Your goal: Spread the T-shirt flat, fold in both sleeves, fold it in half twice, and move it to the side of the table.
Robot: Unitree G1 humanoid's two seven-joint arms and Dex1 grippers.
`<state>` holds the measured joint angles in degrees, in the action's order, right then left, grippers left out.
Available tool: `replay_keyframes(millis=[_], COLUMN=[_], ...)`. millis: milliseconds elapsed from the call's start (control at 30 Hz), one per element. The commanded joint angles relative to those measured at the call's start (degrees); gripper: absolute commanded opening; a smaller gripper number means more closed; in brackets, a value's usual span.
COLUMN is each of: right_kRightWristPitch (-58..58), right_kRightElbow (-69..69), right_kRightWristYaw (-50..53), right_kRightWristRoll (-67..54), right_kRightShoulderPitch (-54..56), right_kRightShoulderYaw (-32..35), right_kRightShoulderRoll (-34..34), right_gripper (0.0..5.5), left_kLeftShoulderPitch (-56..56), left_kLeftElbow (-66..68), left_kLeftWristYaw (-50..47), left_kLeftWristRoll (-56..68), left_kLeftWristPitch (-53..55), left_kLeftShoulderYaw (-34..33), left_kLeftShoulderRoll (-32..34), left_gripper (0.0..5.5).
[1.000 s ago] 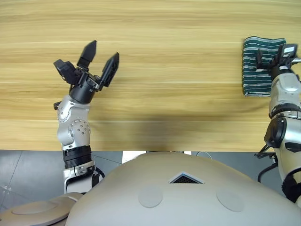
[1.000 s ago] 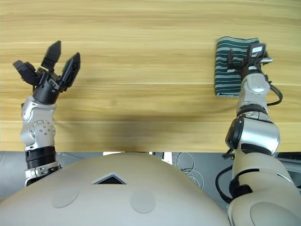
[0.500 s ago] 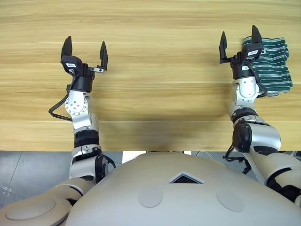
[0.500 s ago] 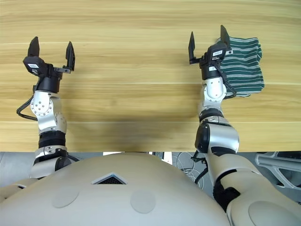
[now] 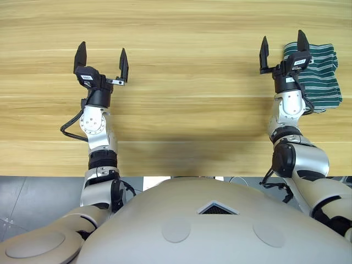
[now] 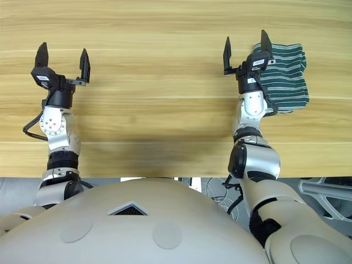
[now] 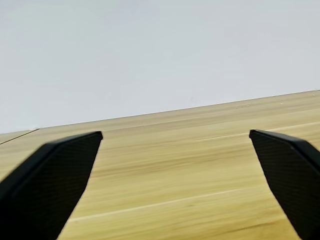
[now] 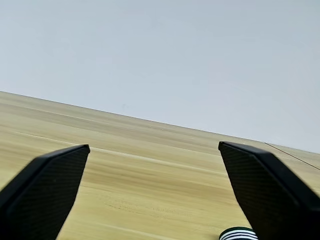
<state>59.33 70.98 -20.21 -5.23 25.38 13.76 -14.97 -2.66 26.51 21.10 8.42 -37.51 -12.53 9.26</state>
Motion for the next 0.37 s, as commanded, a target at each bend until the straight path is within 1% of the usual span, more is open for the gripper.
replay_keyframes(millis=[33,367], right_kRightWristPitch=[0.9,2.8], right_kRightElbow=[-0.9,-2.4], right_kRightWristYaw=[-1.4,-3.4], right_kRightWristRoll=[-0.6,-1.5], right_kRightShoulderPitch=[0.6,-0.8], right_kRightShoulderYaw=[-0.1,-0.4], right_kRightShoulderRoll=[0.8,2.0], right_gripper=[4.8,4.8], left_kLeftShoulderPitch=[1.2,2.3], left_kLeftElbow=[-1.8,-3.4], left_kLeftWristYaw=[-0.8,-2.9], left_kLeftWristRoll=[-0.2,-1.7], left_kLeftWristPitch=[-0.4,-0.3], left_kLeftShoulderYaw=[0.8,2.0], left_kLeftShoulderRoll=[0.2,0.9], left_gripper=[5.39,5.39])
